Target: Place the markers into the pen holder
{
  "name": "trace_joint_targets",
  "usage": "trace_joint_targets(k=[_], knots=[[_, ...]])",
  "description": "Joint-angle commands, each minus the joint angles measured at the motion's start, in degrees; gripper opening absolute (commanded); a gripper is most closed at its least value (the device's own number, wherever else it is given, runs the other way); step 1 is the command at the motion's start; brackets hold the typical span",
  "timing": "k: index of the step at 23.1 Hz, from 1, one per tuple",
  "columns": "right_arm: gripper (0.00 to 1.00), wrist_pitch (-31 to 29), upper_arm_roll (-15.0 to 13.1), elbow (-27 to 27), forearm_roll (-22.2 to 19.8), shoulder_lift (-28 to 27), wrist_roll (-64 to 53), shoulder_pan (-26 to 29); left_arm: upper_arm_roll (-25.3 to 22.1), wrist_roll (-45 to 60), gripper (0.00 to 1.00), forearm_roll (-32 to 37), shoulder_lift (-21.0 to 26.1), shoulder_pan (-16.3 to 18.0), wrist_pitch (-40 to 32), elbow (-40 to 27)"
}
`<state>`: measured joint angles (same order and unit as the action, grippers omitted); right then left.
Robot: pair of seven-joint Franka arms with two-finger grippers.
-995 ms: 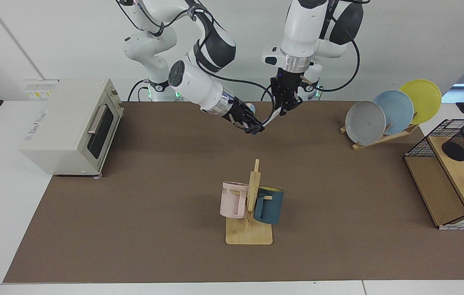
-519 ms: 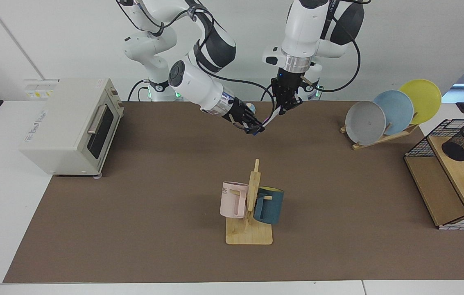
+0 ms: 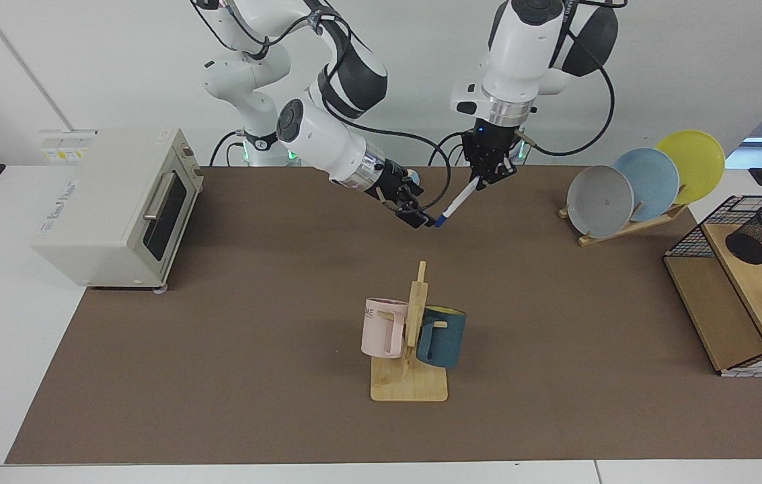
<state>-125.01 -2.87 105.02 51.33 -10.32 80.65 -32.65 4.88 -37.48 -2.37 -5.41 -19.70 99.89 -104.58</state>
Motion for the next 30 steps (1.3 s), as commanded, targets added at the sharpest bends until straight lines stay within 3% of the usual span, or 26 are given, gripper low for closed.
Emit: trace_joint_targets(k=[1,5,9,11,14,19,26,30], knots=[[1.00,0.4,0.0,-0.1,-6.1,1.1,0.2,-0.3,-4.6,-0.3,0.00,2.3,-0.7,0.4,-6.0,1.0],[1.00,1.5,0.0,0.9,-13.0,2.9,-2.1,-0.2,-7.5,-1.5,0.00,6.2,-1.4,0.5,-12.2,4.0],[1.00,4.9,-0.4,1.0,-16.7,4.2,-8.7,0.5,-13.7,-10.0,0.00,9.8,-1.4,0.4,-14.6,5.8],[1.00,7.4,-0.7,1.1,-20.7,5.1,-13.0,1.3,-17.0,-14.3,0.00,12.4,-1.4,0.4,-14.8,7.0],[1.00,11.7,-0.5,1.5,-28.2,7.1,-21.1,4.2,-20.3,-24.7,0.00,16.9,-0.9,0.5,-14.3,8.1],[1.00,17.4,-0.6,1.4,-34.2,10.0,-36.1,9.3,-27.0,-31.4,0.00,20.2,-0.7,0.6,-13.8,9.2],[1.00,20.2,-0.9,-0.2,-46.7,12.5,-56.5,15.6,-34.5,-47.2,0.00,27.8,2.0,0.7,-8.8,13.6],[1.00,21.3,-1.1,-2.1,-50.9,12.5,-65.1,18.6,-36.4,-55.3,0.00,30.1,5.4,2.1,-6.5,18.3]])
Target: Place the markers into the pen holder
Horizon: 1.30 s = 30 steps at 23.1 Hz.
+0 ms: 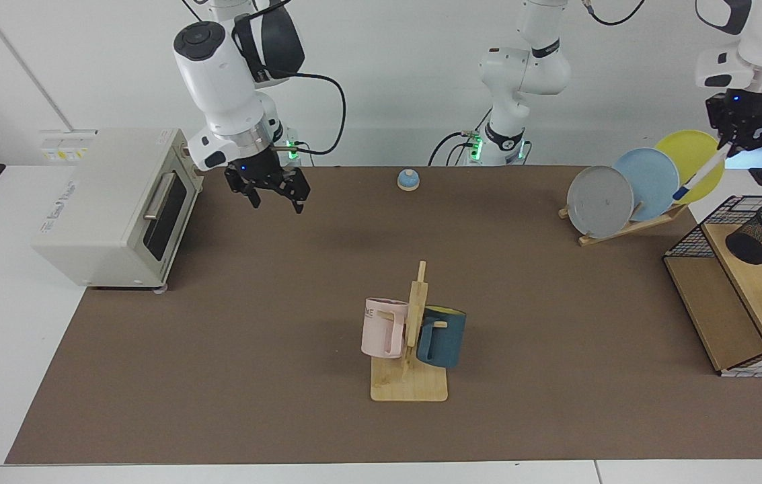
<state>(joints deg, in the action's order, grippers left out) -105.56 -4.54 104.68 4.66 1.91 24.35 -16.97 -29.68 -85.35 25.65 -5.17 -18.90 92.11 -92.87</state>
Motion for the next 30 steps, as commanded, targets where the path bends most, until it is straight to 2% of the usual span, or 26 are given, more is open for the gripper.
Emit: trace_joint_targets(k=[1,4,8,14,17,20,22,25,30], knots=[[1.00,1.8,0.6,-1.8,-5.4,0.3,-11.3,3.3,-2.1,-8.5,0.00,2.2,5.8,1.8,1.8,7.3],[1.00,3.5,0.5,-1.9,-9.4,1.7,-19.8,4.3,-2.9,-12.6,0.00,5.2,6.2,2.5,7.4,7.7],[1.00,6.1,0.6,-4.0,-8.6,2.6,-21.7,7.6,-4.8,-13.4,0.00,6.8,6.4,3.1,12.4,7.5],[1.00,6.3,0.3,-3.3,-8.5,3.8,-23.8,9.1,-7.4,-17.4,0.00,7.8,6.6,3.2,22.3,6.5],[1.00,6.9,0.3,-3.9,-8.7,3.4,-23.9,9.1,-7.5,-17.5,0.00,8.9,6.6,3.2,23.4,5.0],[1.00,9.8,0.4,-4.9,-8.8,2.8,-24.9,9.2,-7.7,-17.5,0.00,8.9,6.8,3.3,25.1,2.6],[1.00,10.9,0.4,-7.9,-8.8,1.2,-25.5,9.3,-7.8,-17.5,0.00,9.2,7.1,3.4,25.3,1.4],[1.00,17.6,0.5,-14.8,-8.6,-1.7,-25.6,9.3,-7.8,-17.5,0.00,10.6,7.0,3.4,25.8,-0.2],[1.00,19.2,0.4,-15.1,-8.2,-0.3,-25.4,9.0,-7.8,-17.7,0.00,11.1,6.7,3.4,28.6,-2.6]])
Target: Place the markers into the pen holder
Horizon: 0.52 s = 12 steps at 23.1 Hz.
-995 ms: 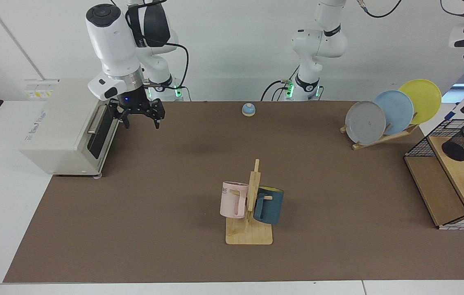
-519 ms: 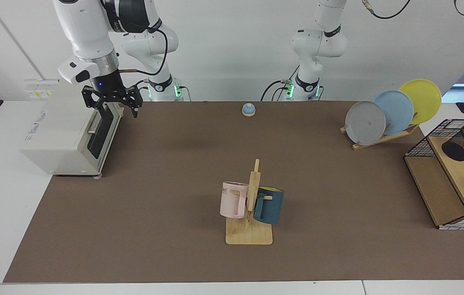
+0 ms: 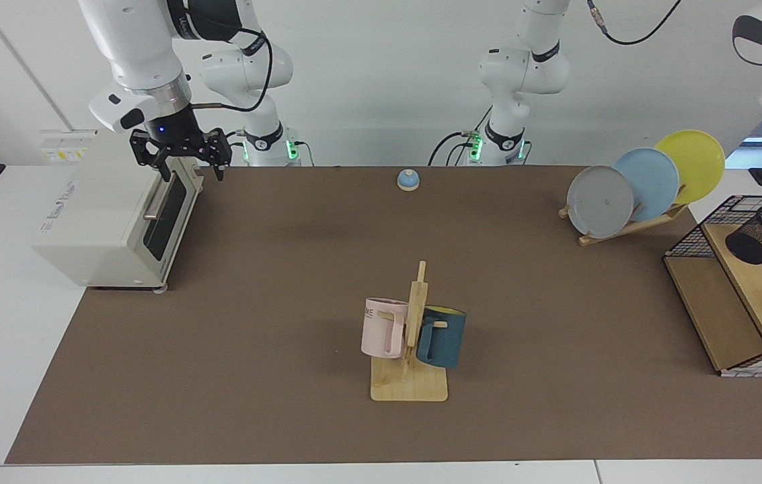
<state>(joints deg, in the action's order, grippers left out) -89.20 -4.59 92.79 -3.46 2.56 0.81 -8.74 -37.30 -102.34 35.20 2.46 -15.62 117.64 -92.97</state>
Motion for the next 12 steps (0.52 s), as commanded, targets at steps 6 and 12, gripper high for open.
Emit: trace_joint_targets(k=[6,12], knots=[[1.00,3.3,0.4,-0.2,0.2,1.2,-1.9,0.9,-0.2,-2.0,0.00,2.2,-1.6,0.0,3.2,-3.9],[1.00,3.1,0.3,3.1,6.3,3.0,-2.5,3.4,-0.2,-2.2,0.00,2.3,-1.8,-0.2,3.3,-5.2]])
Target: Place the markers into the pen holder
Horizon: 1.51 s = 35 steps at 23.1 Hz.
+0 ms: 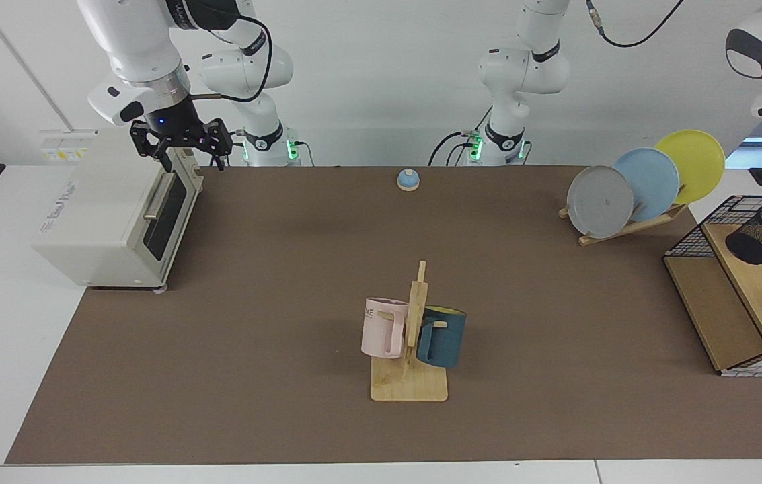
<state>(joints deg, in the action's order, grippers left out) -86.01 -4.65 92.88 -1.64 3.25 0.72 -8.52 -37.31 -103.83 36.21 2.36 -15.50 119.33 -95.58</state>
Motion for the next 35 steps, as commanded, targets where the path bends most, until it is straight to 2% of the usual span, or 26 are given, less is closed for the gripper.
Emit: trace_joint_targets(k=[1,7,8,10,19,23,26,29,35], knots=[[1.00,-0.3,0.3,3.0,4.7,2.3,-2.5,3.4,-0.2,-0.7,0.00,1.3,-1.7,-0.4,1.6,-2.8],[1.00,-1.8,0.3,3.2,3.6,2.2,-3.4,4.1,-0.1,-0.7,0.00,1.2,-1.7,-0.4,2.2,-3.5],[1.00,-1.9,0.2,3.2,3.6,2.2,-3.4,4.5,-0.1,-0.6,0.08,1.1,-1.7,-0.4,2.3,-3.4],[1.00,-1.9,0.2,3.1,3.6,2.2,-3.4,5.0,0.0,0.0,1.00,0.1,-1.7,-0.4,2.3,-3.2],[1.00,-1.8,0.2,3.1,3.6,2.2,-3.3,5.3,0.5,0.2,1.00,-3.8,-1.2,-0.9,1.8,-2.7],[1.00,-1.9,0.1,3.1,3.2,2.1,-3.1,4.9,0.8,0.2,1.00,-10.5,-0.9,-1.2,0.4,-2.6],[1.00,-2.0,0.2,3.1,2.7,2.1,-3.0,4.9,3.8,4.1,1.00,-17.5,-1.0,-1.6,-5.6,-2.5],[1.00,-2.0,0.2,3.1,2.7,2.1,-2.4,4.7,9.3,13.5,1.00,-18.6,-1.5,-1.6,-11.3,-2.0],[1.00,-2.0,0.2,3.1,2.8,2.1,-2.0,5.2,16.0,26.3,1.00,-27.0,-2.3,-2.1,-16.2,-2.6]])
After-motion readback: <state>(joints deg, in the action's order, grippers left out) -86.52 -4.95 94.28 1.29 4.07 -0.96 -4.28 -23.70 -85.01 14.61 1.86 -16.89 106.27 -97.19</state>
